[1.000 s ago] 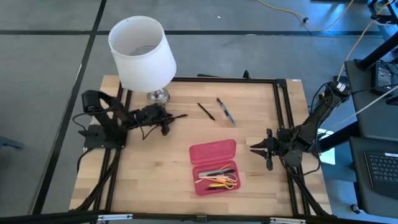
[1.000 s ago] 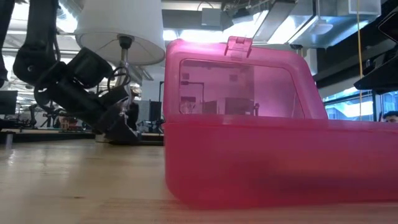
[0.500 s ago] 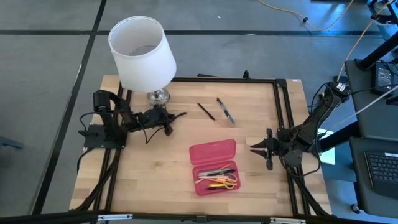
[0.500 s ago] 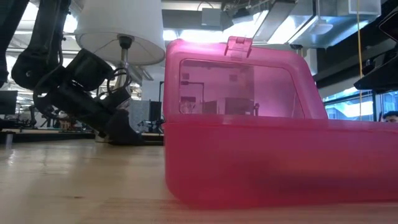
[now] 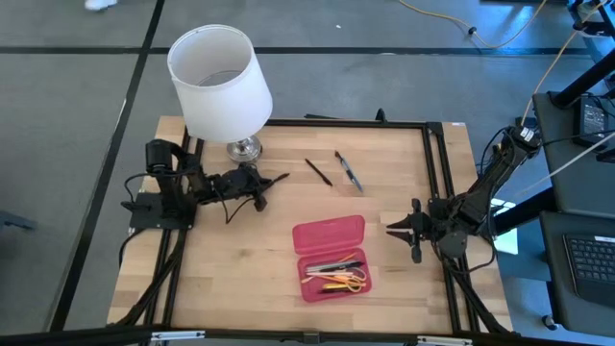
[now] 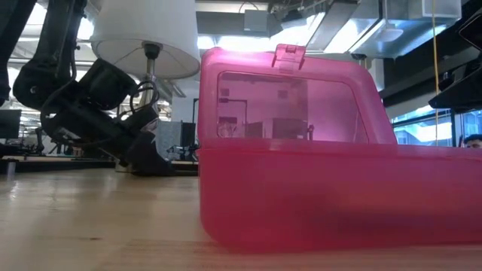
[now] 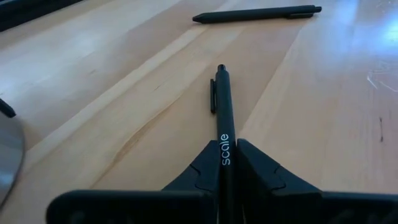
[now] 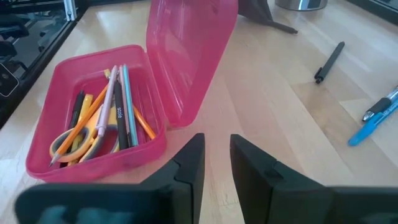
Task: Pick & place school supplies into a supply box
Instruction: Put the black pen into the pink supply box
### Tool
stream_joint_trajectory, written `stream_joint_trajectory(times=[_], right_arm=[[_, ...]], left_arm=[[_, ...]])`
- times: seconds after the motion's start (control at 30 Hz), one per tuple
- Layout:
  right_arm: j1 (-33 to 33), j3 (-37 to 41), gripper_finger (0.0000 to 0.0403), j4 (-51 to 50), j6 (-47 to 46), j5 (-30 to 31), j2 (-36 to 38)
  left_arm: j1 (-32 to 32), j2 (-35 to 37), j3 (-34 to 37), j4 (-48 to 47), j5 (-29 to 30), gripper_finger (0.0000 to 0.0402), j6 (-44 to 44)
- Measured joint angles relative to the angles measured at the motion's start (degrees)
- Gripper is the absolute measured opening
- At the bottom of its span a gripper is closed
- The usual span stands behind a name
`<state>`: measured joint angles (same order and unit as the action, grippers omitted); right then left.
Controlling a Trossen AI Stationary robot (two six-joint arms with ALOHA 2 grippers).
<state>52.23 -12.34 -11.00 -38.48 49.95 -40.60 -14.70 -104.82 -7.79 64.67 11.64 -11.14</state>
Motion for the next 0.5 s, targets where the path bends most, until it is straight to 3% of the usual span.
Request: stream_joint_trajectory(times=[0.5], right_arm=[[0.0,0.0,0.0080,0.0,0.0,-0.3,0.0]], left_arm=[[0.2,0.9,0.3,5.9,-1.1,0.0026,-1.2]])
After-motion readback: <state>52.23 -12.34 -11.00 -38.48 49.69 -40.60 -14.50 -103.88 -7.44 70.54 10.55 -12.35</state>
